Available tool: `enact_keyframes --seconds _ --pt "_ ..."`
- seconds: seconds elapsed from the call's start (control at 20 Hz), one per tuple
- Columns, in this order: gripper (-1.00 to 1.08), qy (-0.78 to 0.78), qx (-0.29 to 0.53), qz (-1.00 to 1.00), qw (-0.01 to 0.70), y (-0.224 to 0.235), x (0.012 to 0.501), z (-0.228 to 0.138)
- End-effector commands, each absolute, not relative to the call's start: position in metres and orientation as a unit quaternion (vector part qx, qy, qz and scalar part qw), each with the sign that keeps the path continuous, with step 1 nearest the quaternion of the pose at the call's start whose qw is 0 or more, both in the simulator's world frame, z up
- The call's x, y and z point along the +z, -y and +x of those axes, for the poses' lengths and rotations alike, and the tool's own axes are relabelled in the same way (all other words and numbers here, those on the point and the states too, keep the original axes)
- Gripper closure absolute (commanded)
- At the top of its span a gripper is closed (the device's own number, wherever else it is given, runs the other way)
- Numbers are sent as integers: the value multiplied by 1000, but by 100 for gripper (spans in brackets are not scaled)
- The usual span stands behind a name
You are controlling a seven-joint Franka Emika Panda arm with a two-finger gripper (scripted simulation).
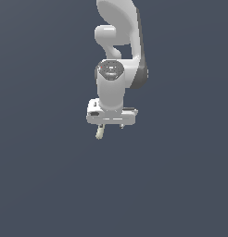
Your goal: Pick up the object and move it to a goal position.
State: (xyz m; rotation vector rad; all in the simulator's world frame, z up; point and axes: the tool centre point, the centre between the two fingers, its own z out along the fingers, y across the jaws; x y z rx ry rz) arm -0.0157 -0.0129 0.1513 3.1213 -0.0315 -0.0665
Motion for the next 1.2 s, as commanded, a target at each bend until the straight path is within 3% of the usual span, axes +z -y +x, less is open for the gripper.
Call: enact_keyframes --seconds 0.0,0.55,1.15 --pt "-92 10 -21 1000 10 13 151 -16" --pt "-92 32 -3 999 0 33 168 -8" --pt "-92 40 -3 999 -1 46 136 -26"
